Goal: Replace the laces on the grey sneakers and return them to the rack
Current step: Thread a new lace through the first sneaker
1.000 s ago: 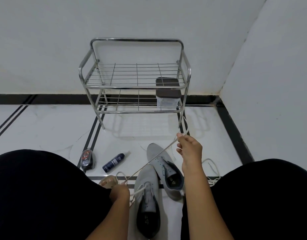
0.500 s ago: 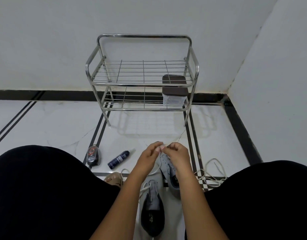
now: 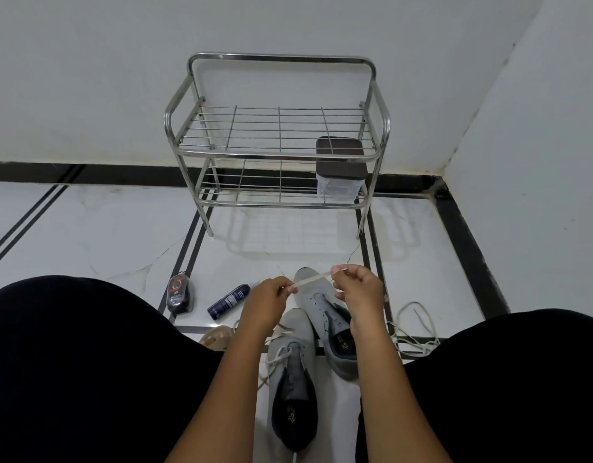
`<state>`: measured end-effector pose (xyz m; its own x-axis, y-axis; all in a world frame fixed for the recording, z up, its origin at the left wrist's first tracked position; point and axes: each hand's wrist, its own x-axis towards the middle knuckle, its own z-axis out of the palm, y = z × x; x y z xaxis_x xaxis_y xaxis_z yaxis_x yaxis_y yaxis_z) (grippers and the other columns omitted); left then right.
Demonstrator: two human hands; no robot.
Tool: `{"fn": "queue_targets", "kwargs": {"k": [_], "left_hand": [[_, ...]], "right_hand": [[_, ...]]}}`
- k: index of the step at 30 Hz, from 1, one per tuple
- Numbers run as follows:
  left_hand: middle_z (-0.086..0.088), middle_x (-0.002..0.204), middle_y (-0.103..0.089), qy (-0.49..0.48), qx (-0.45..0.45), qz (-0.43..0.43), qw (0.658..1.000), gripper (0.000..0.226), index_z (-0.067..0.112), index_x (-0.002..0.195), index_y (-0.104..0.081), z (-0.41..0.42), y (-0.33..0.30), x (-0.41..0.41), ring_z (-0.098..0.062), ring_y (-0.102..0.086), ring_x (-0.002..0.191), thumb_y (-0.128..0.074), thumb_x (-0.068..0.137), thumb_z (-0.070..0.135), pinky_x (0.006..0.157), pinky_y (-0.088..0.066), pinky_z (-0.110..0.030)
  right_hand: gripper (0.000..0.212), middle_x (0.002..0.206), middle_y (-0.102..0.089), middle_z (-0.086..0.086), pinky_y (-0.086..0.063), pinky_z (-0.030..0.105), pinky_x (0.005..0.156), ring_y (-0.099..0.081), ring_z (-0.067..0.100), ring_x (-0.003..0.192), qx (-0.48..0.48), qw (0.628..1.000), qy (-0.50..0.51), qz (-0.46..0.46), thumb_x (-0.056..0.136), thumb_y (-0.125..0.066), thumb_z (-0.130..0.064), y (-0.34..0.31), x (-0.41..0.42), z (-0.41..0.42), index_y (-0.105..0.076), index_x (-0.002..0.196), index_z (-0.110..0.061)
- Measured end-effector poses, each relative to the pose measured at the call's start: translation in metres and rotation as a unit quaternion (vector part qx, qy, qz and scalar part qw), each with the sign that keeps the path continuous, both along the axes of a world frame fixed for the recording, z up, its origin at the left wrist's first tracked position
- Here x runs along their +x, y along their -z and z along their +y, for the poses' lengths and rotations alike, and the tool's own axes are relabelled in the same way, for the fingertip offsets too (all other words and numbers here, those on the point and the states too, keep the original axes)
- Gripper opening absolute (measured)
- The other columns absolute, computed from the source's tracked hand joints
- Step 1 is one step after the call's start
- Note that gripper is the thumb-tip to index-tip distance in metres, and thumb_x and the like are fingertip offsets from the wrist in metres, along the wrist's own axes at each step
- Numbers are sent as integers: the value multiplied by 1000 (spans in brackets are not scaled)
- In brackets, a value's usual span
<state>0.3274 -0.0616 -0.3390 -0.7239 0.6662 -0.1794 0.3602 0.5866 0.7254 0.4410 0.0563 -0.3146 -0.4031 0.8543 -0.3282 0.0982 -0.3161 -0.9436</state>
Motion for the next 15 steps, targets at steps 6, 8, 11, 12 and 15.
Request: {"fn": "queue_targets", "kwargs": {"k": [6, 8, 11, 12, 15], "left_hand": [[2, 115, -52, -51, -207, 204, 955, 30, 36, 122, -60, -12, 11, -10, -21, -53, 106, -43, 100, 24, 94, -33, -41], [2, 131, -50, -62, -161, 186, 967, 36, 31, 131, -53, -10, 20, -7, -22, -47, 122, -44, 98, 19, 107, -27, -43], [1, 121, -61, -54, 40, -70, 995, 30, 19, 121, -59, -5, 31, 1, -19, -53, 119, -40, 100, 12, 95, -38, -28], [2, 115, -65, -55, 82, -160, 982, 27, 20, 116, -61, -5, 30, 6, -17, -56, 115, -39, 101, 13, 90, -41, -27], [1, 108, -67, -57, 106, -256, 959, 26, 18, 112, -63, -7, 32, 15, -10, -57, 101, -40, 102, 17, 80, -44, -24]], "right_hand": [[10, 79, -72, 6, -56, 25, 72, -66, 14, 72, 13, 991, -95, -90, 91, -64, -14, 22, -4, -10, -70, 83, -12], [8, 76, -71, 6, -58, 30, 76, -66, 17, 72, 26, 988, -109, -108, 88, -67, -12, 27, -7, -18, -69, 81, -13], [4, 73, -66, 4, -56, 26, 69, -63, 14, 66, 10, 987, -123, -99, 86, -67, -4, 30, -11, -29, -64, 89, -4], [7, 73, -66, 5, -55, 22, 65, -63, 13, 64, 6, 987, -126, -96, 86, -67, -3, 32, -12, -31, -63, 90, -2], [3, 76, -69, 9, -56, 20, 65, -65, 14, 66, 11, 984, -137, -112, 85, -69, -5, 38, -13, -32, -66, 86, -5]]}}
